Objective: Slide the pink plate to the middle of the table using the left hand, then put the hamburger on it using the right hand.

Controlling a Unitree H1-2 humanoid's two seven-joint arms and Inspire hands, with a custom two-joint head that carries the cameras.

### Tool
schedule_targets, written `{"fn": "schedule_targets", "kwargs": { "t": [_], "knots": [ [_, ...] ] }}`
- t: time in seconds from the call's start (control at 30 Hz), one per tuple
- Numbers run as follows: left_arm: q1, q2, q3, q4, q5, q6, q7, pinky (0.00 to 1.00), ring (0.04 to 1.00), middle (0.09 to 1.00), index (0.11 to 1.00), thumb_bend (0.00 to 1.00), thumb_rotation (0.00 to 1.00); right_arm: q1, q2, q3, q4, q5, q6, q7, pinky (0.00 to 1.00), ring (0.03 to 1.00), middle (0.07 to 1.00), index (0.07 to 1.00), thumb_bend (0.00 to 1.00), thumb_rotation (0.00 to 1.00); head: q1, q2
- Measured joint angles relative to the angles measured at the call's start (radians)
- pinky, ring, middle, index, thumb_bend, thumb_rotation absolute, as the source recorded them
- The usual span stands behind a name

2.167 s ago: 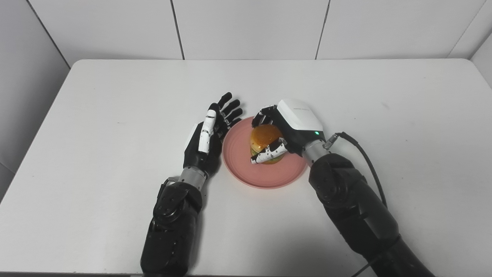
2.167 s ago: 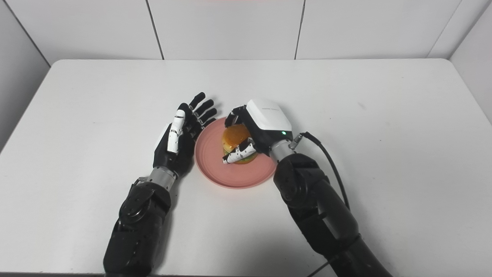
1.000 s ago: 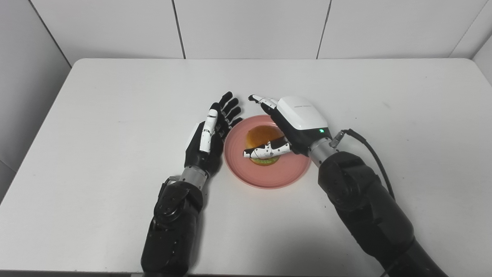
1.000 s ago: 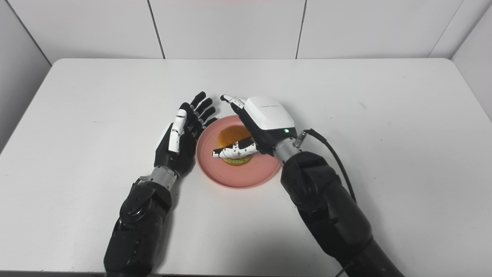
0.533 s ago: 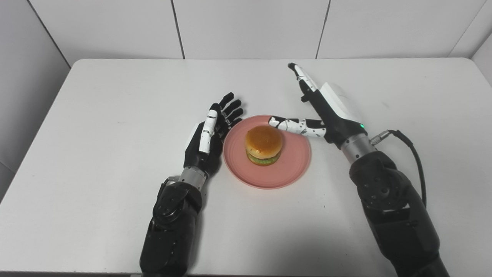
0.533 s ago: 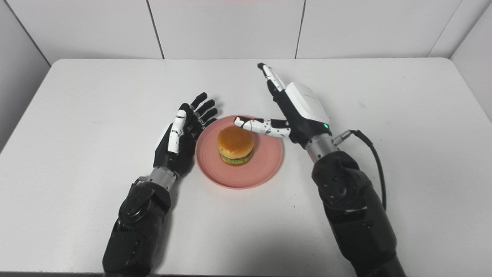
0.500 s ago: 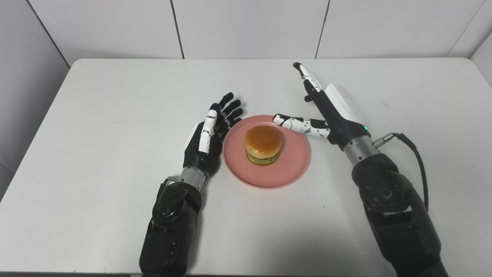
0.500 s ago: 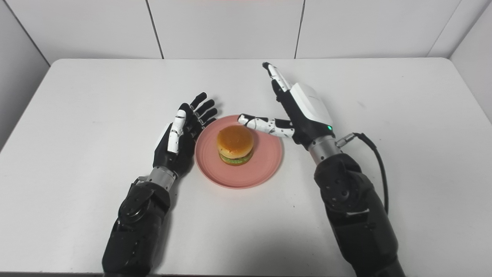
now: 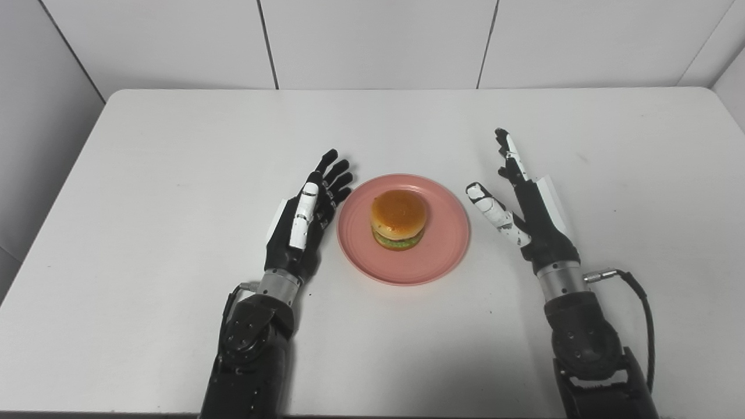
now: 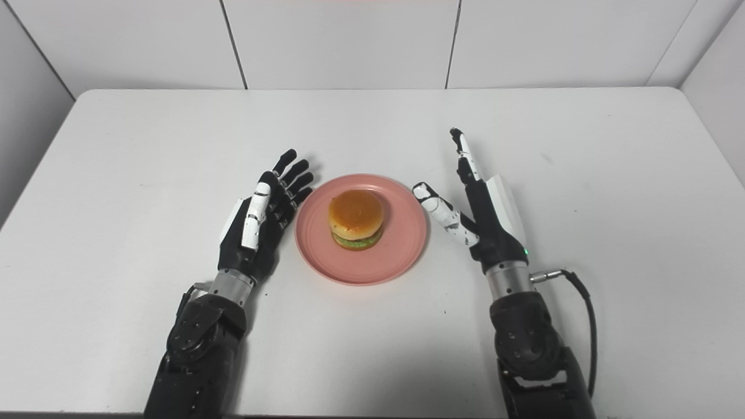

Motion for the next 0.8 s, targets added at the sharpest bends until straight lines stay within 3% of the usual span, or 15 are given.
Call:
{"fn": "schedule_targets", "kwargs": {
  "t": [0.2,0.47,0.6,0.8],
  "knots": [
    [0.019,0.004,-0.006,-0.008,0.042,-0.048,0.014,1.0,0.994,0.997,0.997,0.42,1.0,0.045,0.013,0.005,0.017,0.021,-0.025,-0.014,0.95,0.999,1.0,1.0,0.59,1.0,0.0,0.002],
    [0.061,0.023,-0.024,-0.042,0.111,-0.119,0.033,1.0,1.0,1.0,1.0,0.4,1.0,0.081,0.037,0.002,0.057,0.097,-0.087,-0.028,0.94,1.0,1.0,1.0,0.57,1.0,0.0,0.002],
    [0.111,0.032,-0.033,-0.089,0.131,-0.123,0.033,1.0,1.0,1.0,1.0,0.39,1.0,0.089,0.041,0.002,0.06,0.134,-0.103,-0.028,0.94,1.0,1.0,1.0,0.53,1.0,0.003,0.008],
    [0.137,0.036,-0.043,-0.107,0.174,-0.162,0.044,1.0,1.0,1.0,1.0,0.45,1.0,0.093,0.04,0.01,0.07,0.156,-0.138,-0.02,0.99,1.0,1.0,1.0,0.45,1.0,0.014,0.011]
  ]
}}
